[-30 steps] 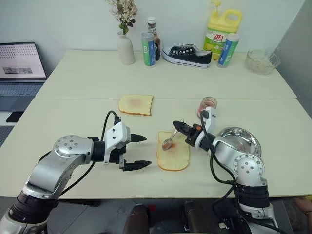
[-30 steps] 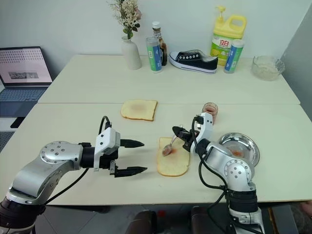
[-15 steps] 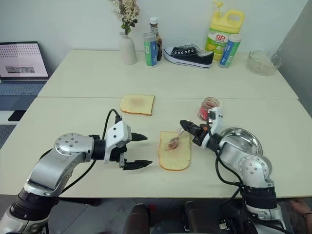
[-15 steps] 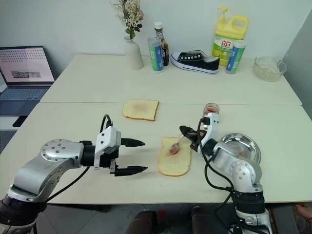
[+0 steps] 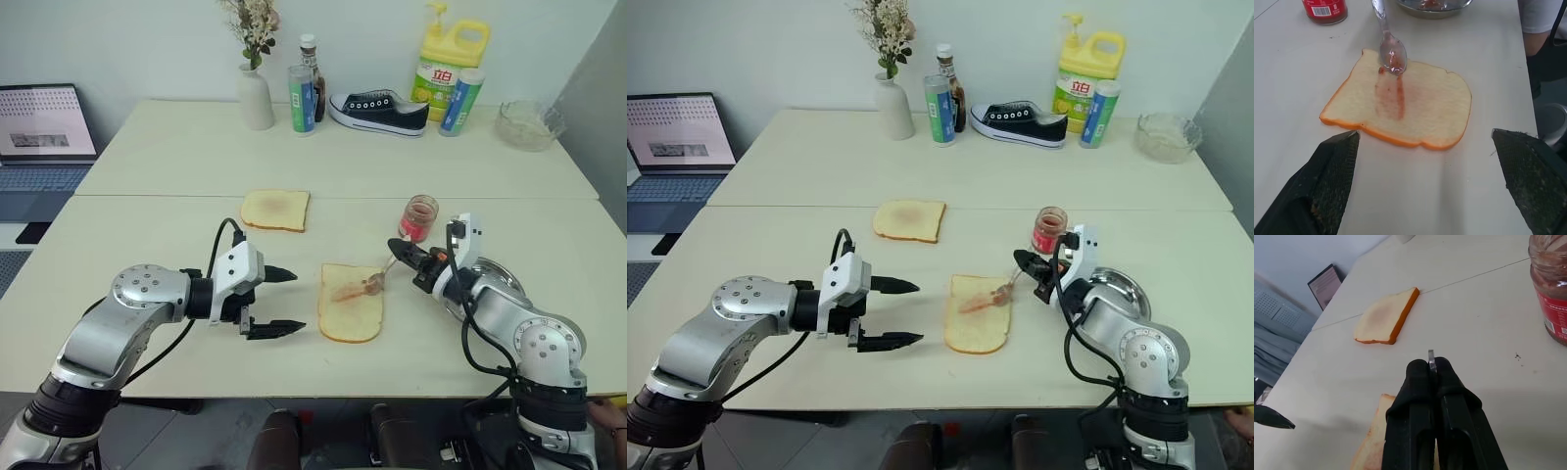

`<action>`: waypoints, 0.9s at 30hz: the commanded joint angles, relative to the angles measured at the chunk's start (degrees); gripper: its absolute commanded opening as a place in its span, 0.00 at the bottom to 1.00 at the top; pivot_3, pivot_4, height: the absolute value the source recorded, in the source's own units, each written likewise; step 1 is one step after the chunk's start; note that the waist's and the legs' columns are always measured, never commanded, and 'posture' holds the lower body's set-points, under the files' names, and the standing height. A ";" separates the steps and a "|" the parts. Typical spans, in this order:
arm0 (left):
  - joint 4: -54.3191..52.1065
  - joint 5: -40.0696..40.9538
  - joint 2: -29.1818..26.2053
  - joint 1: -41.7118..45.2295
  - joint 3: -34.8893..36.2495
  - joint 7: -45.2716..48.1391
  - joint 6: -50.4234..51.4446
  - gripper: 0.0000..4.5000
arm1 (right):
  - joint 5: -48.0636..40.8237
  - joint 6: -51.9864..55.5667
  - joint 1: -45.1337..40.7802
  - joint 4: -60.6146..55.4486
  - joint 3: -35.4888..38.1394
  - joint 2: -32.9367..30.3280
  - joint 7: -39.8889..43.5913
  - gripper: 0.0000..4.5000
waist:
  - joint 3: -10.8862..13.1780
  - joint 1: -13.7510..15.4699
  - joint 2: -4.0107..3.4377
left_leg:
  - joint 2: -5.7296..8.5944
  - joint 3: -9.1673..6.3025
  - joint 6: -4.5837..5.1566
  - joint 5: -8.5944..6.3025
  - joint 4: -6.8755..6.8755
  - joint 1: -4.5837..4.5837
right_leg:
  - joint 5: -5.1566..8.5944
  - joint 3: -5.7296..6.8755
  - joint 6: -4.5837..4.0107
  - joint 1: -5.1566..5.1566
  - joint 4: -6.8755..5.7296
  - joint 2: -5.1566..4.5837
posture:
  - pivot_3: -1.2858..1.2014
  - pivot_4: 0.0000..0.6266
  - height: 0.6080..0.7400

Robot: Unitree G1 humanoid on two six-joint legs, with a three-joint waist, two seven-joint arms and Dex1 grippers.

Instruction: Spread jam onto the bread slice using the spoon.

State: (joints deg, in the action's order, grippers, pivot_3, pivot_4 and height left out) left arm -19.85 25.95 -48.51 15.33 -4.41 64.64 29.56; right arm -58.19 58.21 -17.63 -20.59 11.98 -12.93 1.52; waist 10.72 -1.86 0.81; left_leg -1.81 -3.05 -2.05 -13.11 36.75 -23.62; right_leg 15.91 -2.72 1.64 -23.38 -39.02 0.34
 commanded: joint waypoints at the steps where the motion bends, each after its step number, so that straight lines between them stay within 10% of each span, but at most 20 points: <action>1: -1.22 0.31 -0.30 0.24 0.68 0.35 -0.58 1.00 | -7.71 1.25 -2.37 -3.61 0.48 3.16 -3.04 0.00 | 0.00 -0.04 0.00 | -0.01 0.00 0.00 0.00 0.00 0.00 | 0.00 0.00 0.00 0.00 0.00 0.00 | 0.52 0.24 1.00; 14: -4.12 1.46 -1.30 -2.49 2.12 -0.40 0.96 1.00 | -5.70 0.97 1.77 -2.74 -9.56 5.47 -2.05 0.00 | 0.00 -0.10 0.00 | -0.03 -0.02 0.00 0.00 -0.01 0.00 | 0.00 0.00 0.00 -0.01 0.00 0.01 | 0.52 0.24 1.00; 27: -4.14 1.46 -1.20 -2.21 1.67 -0.55 1.00 1.00 | -0.64 -1.54 4.29 0.45 -4.34 -3.18 2.15 0.00 | -0.01 0.09 0.01 | 0.00 -0.01 0.00 0.00 0.02 0.00 | 0.00 0.00 0.00 0.01 0.00 0.00 | 0.52 0.24 1.00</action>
State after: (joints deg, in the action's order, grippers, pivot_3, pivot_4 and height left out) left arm -22.75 26.77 -49.22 12.38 -4.09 63.96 30.93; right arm -60.87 57.67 -13.86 -19.99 5.05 -14.34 3.96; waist 10.71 -1.77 0.82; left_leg -1.80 -3.06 -2.05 -13.11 36.78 -23.61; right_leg 15.91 -2.71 1.64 -23.36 -39.02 0.34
